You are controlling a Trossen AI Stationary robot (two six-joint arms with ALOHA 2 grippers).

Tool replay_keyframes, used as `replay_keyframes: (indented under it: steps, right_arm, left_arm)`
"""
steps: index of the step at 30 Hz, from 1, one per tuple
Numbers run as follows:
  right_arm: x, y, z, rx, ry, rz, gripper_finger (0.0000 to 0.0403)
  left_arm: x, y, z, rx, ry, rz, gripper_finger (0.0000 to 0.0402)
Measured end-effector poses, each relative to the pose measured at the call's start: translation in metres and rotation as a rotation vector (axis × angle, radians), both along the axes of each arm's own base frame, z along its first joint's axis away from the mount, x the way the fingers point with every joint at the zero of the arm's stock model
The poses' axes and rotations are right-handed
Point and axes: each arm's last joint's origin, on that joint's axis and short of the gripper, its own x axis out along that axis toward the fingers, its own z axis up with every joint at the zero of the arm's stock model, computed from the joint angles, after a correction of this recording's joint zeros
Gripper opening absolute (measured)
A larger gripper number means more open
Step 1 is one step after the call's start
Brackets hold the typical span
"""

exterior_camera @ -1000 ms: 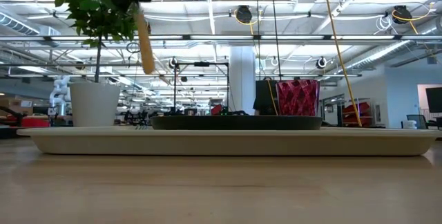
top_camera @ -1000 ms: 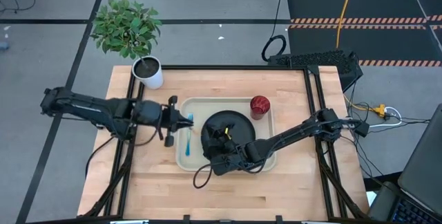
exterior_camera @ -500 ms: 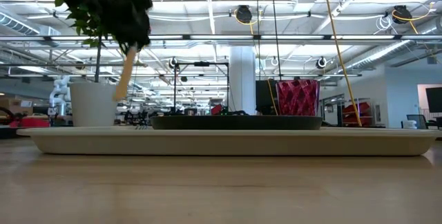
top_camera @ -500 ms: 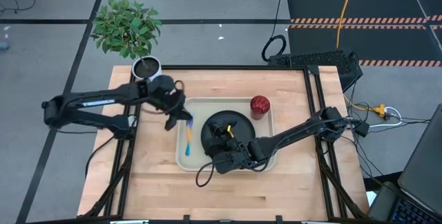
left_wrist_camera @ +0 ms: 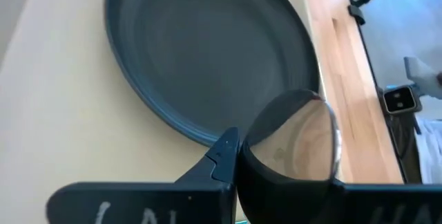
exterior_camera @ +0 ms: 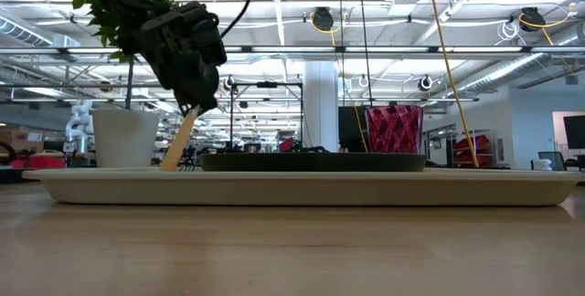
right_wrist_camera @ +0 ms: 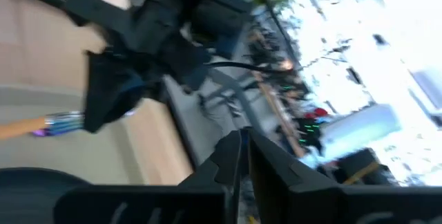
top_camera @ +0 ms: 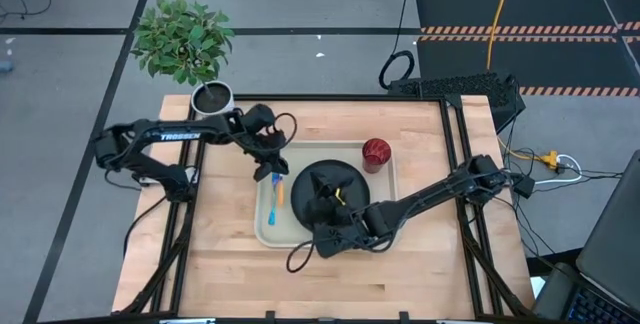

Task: Pick and place plate/cup/fork/spoon on tray
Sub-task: Put the orange spoon on the gray tray between the black plate and the blue fork

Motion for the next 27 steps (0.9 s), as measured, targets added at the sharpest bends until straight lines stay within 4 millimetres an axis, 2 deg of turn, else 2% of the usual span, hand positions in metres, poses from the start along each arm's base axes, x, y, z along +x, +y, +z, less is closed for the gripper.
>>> replay_keyframes:
  steps: [4,11,22,27]
  right_arm:
    - [-0.006,0.010,0.003,-0.038,-0.010,-0.019,0.0020]
    - [-0.016,0.016,0.016,0.004,-0.079,-0.005,0.0020]
    - [-0.018,0.021,0.016,0.010,-0.087,0.007,0.0020]
    - [-0.019,0.021,0.015,0.009,-0.084,0.009,0.0020]
  left_arm:
    - [0.003,0.001,-0.005,0.003,-0.001,-0.012,0.0031]
    - [0.004,0.001,-0.006,0.001,0.000,-0.015,0.0034]
    - [0.003,0.000,-0.007,-0.005,0.017,-0.017,0.0035]
    - [0.003,0.000,-0.007,0.035,0.032,0.003,0.0060]
